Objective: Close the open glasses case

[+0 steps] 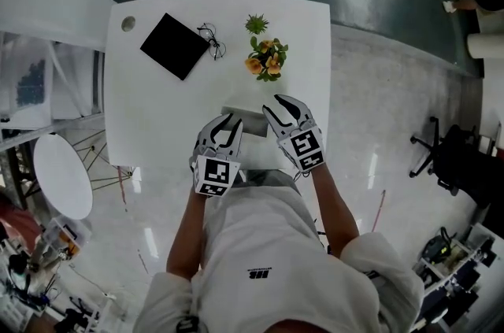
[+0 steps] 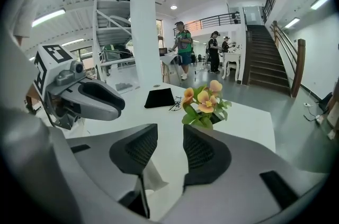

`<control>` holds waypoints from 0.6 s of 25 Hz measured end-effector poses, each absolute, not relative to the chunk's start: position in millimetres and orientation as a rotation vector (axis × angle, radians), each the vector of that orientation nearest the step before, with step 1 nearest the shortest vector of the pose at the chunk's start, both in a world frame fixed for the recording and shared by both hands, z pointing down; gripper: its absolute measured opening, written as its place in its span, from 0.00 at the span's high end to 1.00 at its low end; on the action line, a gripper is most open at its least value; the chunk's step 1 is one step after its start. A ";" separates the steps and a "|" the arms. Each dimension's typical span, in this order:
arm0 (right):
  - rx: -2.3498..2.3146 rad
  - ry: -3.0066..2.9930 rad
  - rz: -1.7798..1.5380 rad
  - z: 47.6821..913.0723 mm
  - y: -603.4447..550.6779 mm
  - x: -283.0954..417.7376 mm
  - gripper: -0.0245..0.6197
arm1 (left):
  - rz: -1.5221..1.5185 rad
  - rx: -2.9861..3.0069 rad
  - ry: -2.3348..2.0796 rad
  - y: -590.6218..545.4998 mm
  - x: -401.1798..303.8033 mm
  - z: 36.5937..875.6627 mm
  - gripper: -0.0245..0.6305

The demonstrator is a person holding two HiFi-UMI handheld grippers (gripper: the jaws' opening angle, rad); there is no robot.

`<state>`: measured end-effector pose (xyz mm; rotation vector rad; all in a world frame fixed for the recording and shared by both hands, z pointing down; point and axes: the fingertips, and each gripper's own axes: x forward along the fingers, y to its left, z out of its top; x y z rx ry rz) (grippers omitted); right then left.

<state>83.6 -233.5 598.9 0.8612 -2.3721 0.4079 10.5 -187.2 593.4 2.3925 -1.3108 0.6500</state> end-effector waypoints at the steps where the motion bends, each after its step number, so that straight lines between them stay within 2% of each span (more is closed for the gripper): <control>1: 0.861 -2.367 0.410 602.2 -233.1 83.6 0.72 | 0.661 2.392 -1.297 -186.8 11.3 598.0 0.80; 15: 0.856 -2.309 0.438 637.8 -232.8 78.9 0.73 | 0.696 2.391 -1.176 -189.5 19.5 637.6 0.82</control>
